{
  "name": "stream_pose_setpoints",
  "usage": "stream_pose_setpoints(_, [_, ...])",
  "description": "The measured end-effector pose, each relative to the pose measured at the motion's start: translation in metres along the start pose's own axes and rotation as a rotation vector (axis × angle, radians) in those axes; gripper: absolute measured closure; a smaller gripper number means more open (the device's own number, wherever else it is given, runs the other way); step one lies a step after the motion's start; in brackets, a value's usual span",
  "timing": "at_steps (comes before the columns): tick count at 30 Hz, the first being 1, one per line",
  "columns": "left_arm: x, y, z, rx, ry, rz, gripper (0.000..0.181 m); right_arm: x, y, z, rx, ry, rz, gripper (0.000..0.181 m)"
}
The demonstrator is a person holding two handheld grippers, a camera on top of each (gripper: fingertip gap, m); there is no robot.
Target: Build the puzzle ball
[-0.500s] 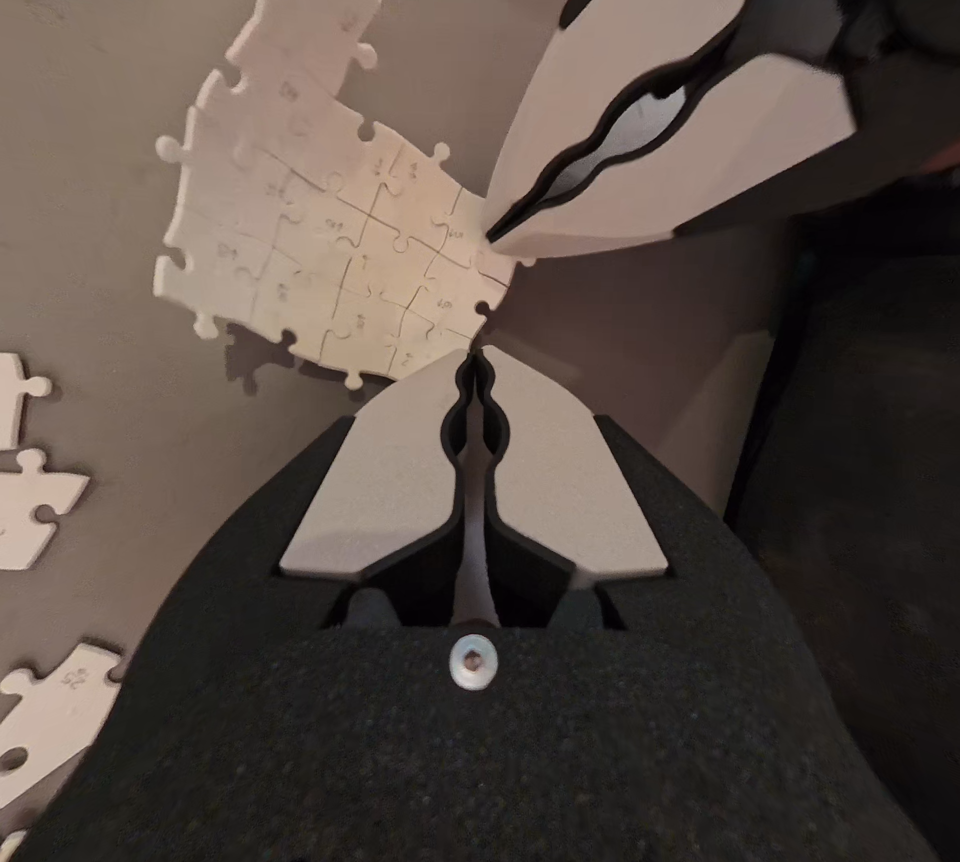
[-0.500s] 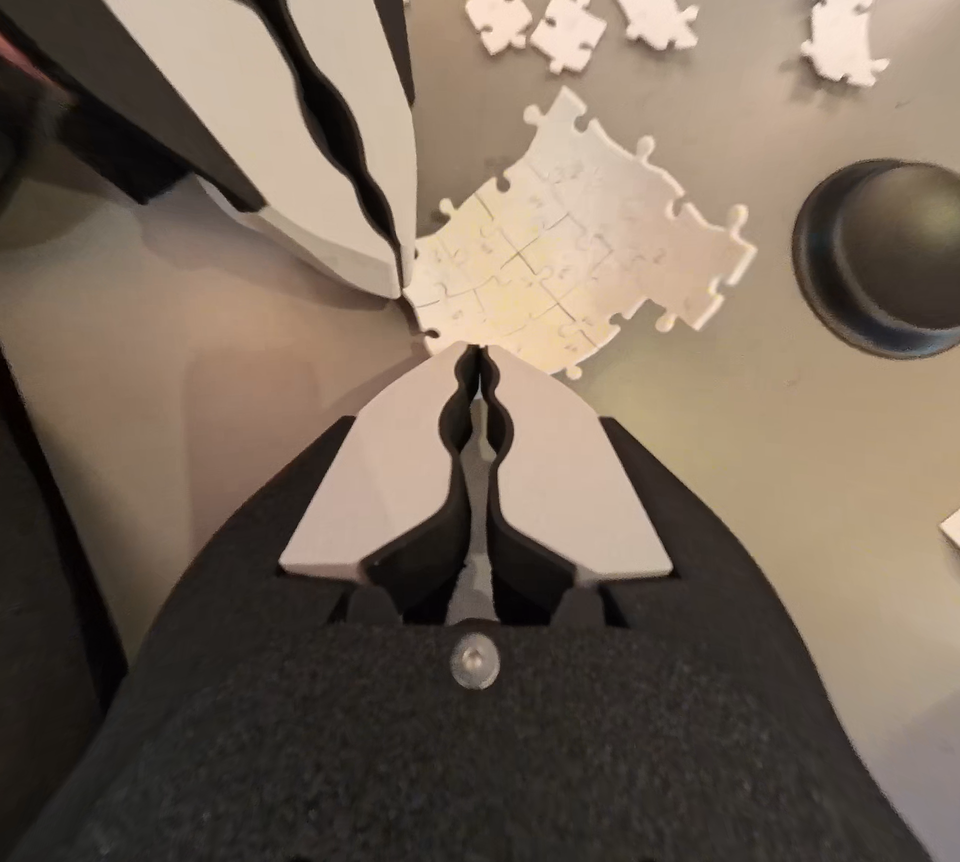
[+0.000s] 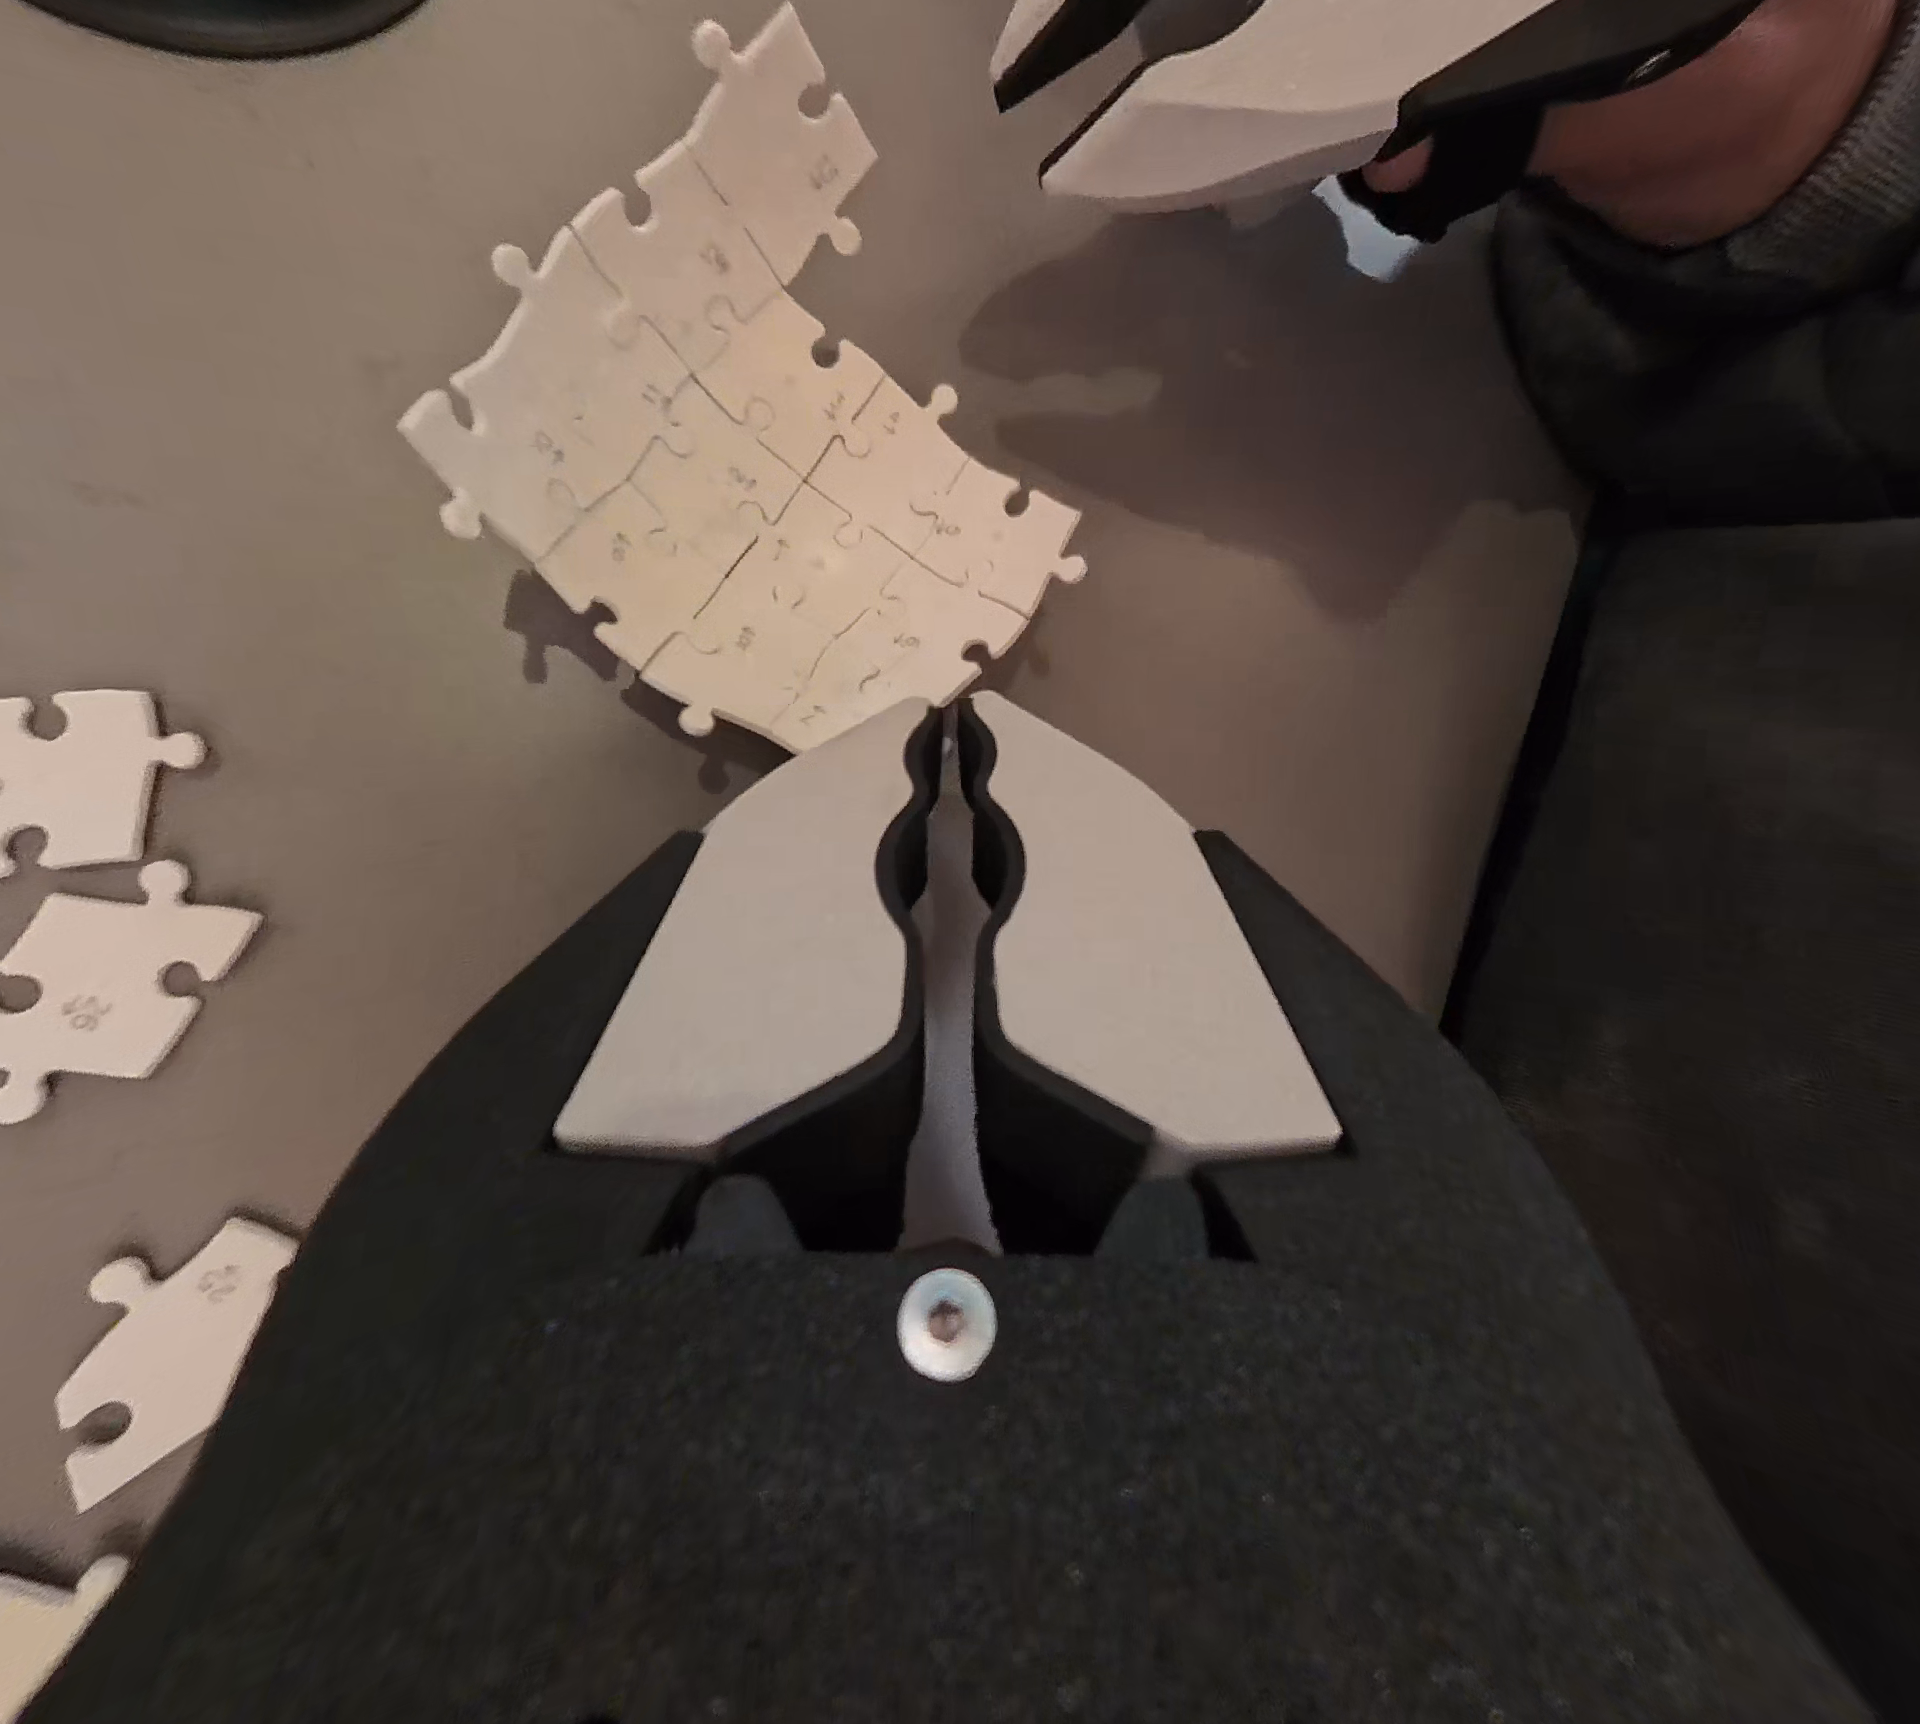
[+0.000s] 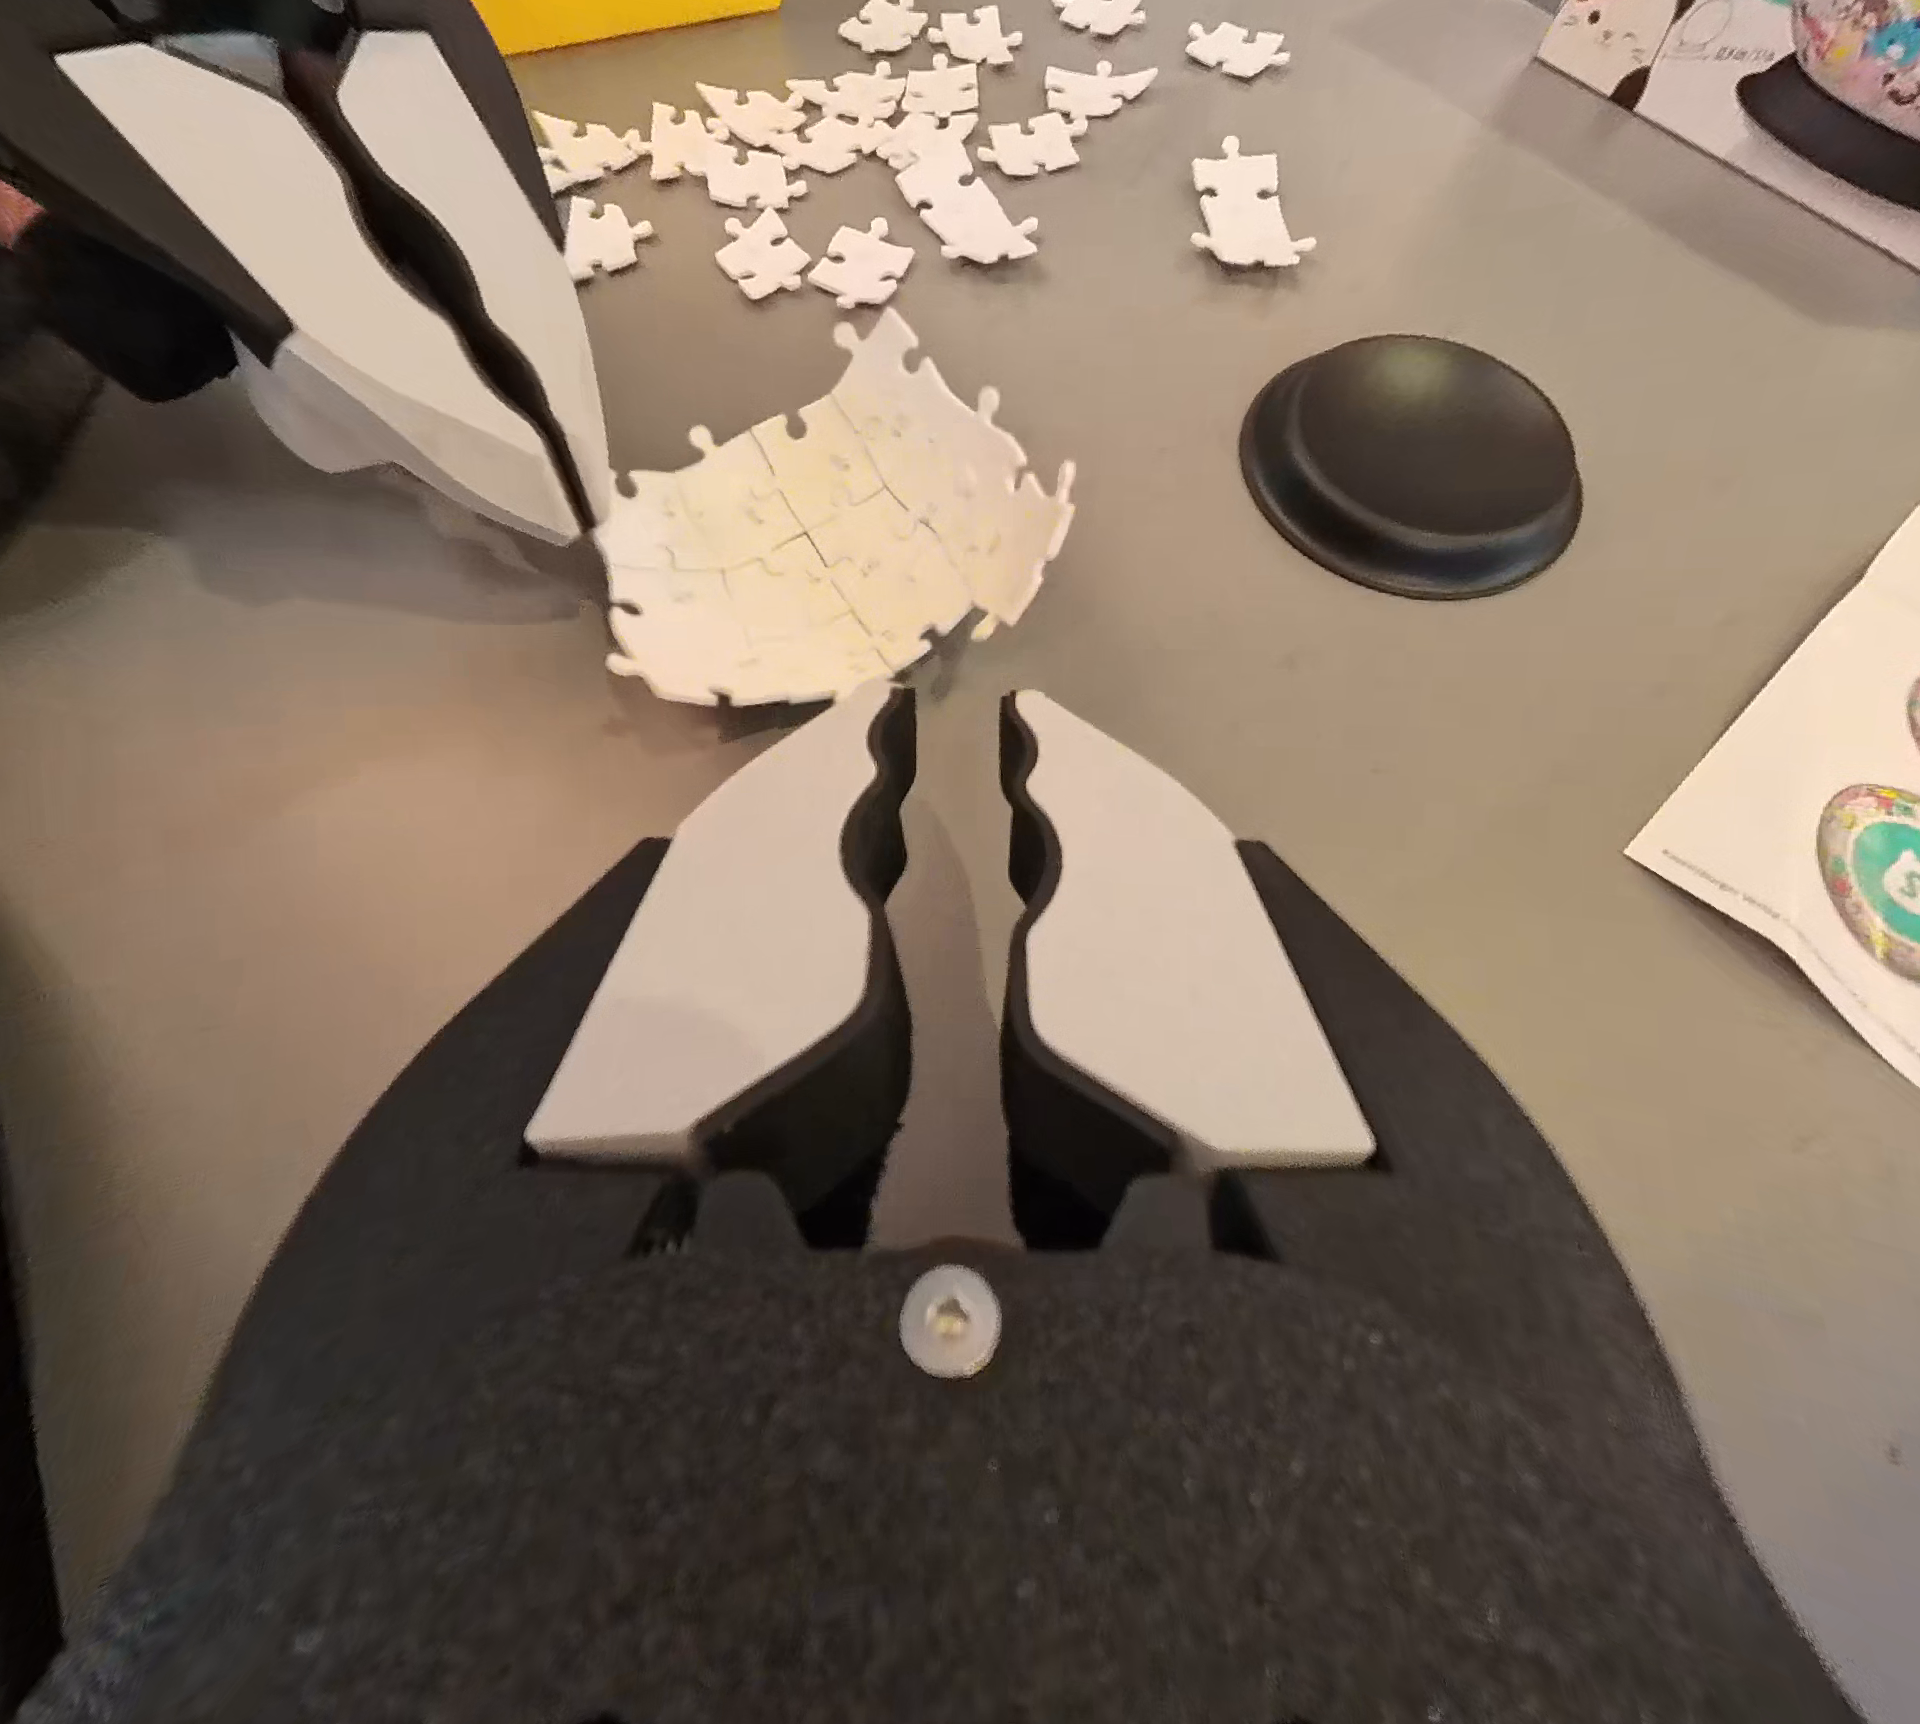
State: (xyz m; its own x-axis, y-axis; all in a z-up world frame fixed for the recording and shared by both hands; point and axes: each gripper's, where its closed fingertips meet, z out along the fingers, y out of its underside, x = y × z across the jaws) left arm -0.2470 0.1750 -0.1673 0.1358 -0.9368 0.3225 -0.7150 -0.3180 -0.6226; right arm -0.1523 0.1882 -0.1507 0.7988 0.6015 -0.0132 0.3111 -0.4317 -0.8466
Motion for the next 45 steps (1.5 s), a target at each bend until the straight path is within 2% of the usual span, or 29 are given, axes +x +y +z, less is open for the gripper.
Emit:
stream_pose_setpoints(4, [-0.003,-0.003,-0.017,0.033,-0.048,-0.002,0.174,-0.003,0.001,0.001,-0.010,0.015,-0.036,0.166])
stream_pose_setpoints(8, [-0.009,0.001,-0.066,0.117,-0.166,-0.038,0.167,-0.005,0.004,0.012,-0.045,0.018,-0.028,0.166])
stream_pose_setpoints(11, [-0.018,0.027,-0.101,0.127,-0.273,-0.118,0.163,-0.001,0.003,0.019,-0.079,0.038,-0.034,0.167])
stream_pose_setpoints(14, [-0.022,0.058,-0.118,0.116,-0.360,-0.183,0.163,0.006,0.002,0.022,-0.082,0.048,-0.046,0.167])
stream_pose_setpoints(19, [-0.012,0.087,-0.116,0.159,-0.365,-0.270,0.163,0.013,0.001,0.021,-0.089,0.056,-0.033,0.166])
stream_pose_setpoints(23, [-0.012,0.100,-0.111,0.157,-0.427,-0.263,0.162,0.014,0.000,0.006,-0.080,0.130,-0.062,0.164])
stream_pose_setpoints(26, [-0.012,0.085,-0.114,0.244,-0.488,-0.220,0.157,0.007,0.003,-0.003,-0.061,0.203,0.003,0.156])
stream_pose_setpoints(29, [-0.006,0.065,-0.116,0.361,-0.504,-0.194,0.151,-0.002,0.002,-0.008,-0.022,0.289,0.138,0.156])
stream_pose_setpoints(31, [-0.004,0.060,-0.114,0.378,-0.509,-0.184,0.145,-0.009,0.007,-0.011,-0.032,0.329,0.151,0.155])
stream_pose_setpoints(35, [-0.005,0.069,-0.114,0.360,-0.518,-0.168,0.136,-0.026,0.012,-0.013,-0.062,0.313,0.071,0.154])
stream_pose_setpoints(40, [-0.015,0.112,-0.128,0.179,-0.556,-0.145,0.135,-0.034,0.016,-0.012,-0.086,0.301,-0.025,0.152])
stream_pose_setpoints(45, [-0.021,0.128,-0.127,0.089,-0.552,-0.116,0.136,-0.031,0.018,-0.009,-0.096,0.299,-0.058,0.149])
